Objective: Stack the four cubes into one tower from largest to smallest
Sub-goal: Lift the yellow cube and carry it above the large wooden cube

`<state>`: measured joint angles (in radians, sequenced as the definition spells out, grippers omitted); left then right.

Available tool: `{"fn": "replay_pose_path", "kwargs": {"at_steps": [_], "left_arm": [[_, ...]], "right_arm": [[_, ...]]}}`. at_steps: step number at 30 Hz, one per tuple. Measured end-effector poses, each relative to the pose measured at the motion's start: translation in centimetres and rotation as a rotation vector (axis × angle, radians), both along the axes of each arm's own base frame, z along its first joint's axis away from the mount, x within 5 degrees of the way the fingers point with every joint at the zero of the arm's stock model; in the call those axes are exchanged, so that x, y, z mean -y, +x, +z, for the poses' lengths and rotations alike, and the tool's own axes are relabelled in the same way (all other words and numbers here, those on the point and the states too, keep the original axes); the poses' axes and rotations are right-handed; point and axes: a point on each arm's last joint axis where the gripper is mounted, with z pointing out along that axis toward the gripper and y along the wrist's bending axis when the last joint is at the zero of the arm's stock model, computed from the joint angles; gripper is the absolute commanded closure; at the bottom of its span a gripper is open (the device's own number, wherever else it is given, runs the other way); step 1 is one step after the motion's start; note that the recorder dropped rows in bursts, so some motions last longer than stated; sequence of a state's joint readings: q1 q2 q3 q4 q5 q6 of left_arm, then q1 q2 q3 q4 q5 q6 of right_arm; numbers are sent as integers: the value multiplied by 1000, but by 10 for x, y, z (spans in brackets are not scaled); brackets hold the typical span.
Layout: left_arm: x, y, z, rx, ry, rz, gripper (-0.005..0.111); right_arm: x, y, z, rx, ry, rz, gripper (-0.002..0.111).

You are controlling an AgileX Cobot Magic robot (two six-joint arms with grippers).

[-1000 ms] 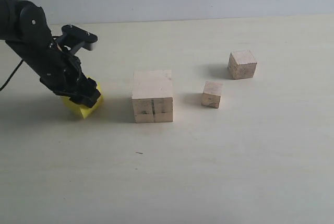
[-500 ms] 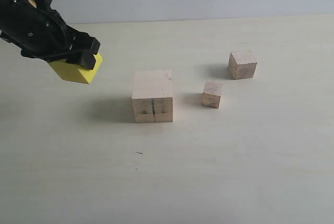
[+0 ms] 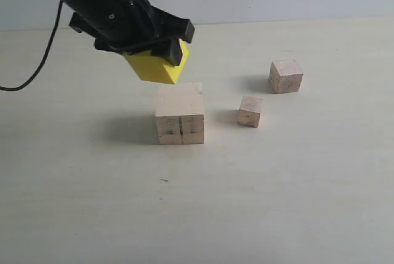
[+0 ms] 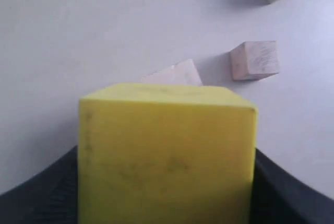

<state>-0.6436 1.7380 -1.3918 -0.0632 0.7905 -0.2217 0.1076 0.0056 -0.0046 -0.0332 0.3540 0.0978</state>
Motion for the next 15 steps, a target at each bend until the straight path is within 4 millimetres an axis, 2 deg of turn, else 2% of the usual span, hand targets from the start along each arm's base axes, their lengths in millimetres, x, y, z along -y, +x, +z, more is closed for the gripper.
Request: {"fn": "replay_pose_path", "kwargs": {"at_steps": [4, 8, 15], "left_arm": [[16, 5, -2, -20, 56, 16, 106], [23, 14, -12, -38, 171, 73, 106], [33, 24, -26, -106, 178, 144, 106]], "right_arm": [[0, 0, 0, 0, 0, 0, 108], [0, 0, 0, 0, 0, 0, 108], [0, 0, 0, 0, 0, 0, 108]]}}
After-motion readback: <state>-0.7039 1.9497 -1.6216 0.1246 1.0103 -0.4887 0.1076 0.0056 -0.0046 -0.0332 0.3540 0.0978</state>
